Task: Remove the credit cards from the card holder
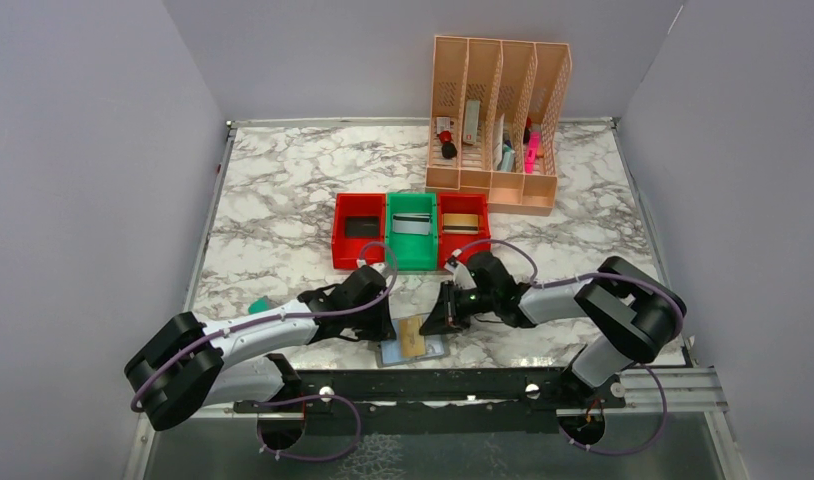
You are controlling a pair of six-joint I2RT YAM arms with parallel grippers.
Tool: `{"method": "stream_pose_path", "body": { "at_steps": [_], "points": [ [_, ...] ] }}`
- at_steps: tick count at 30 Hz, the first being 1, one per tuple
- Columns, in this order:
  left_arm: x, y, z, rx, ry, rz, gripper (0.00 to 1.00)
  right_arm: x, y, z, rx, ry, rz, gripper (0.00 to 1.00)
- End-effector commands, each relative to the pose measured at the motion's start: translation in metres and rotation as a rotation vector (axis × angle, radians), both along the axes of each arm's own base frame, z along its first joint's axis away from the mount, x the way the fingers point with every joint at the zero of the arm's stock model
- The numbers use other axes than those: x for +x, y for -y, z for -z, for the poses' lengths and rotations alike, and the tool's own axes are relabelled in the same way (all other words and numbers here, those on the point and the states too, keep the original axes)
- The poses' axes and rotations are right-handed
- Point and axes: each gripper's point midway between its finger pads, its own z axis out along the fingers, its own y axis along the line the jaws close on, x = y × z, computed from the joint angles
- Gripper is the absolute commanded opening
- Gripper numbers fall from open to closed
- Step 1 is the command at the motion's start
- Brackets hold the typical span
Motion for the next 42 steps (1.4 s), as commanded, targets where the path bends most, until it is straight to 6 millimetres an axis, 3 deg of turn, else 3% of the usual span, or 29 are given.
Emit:
{"method": "stream_pose_path", "body": {
  "at_steps": [1, 5, 8, 16, 25, 33, 42],
  "points": [
    [-0.001, -0.012, 0.013, 0.078, 0.006, 0.0, 0.07, -0.001, -0.002, -0.004, 0.05, -0.001, 0.006, 0.19],
    [-0.001, -0.01, 0.012, 0.077, 0.008, 0.003, 0.07, -0.001, -0.009, -0.004, 0.091, -0.007, -0.019, 0.29],
    [-0.001, -0.009, 0.012, 0.075, 0.007, 0.002, 0.07, -0.004, -0.013, -0.001, 0.08, -0.006, -0.058, 0.3],
    [0.0, -0.007, 0.01, 0.071, 0.014, 0.0, 0.07, -0.007, -0.019, -0.005, 0.106, 0.005, -0.098, 0.25],
    [0.002, -0.007, 0.006, 0.06, 0.028, -0.014, 0.07, -0.008, -0.021, 0.005, 0.031, 0.032, -0.086, 0.19],
    [0.003, -0.007, 0.003, 0.05, 0.042, -0.018, 0.07, -0.002, -0.014, 0.004, -0.018, 0.068, -0.045, 0.02],
    [0.006, -0.006, -0.003, 0.035, 0.064, -0.031, 0.08, 0.0, -0.006, 0.003, -0.063, 0.078, -0.018, 0.01]
  ]
}}
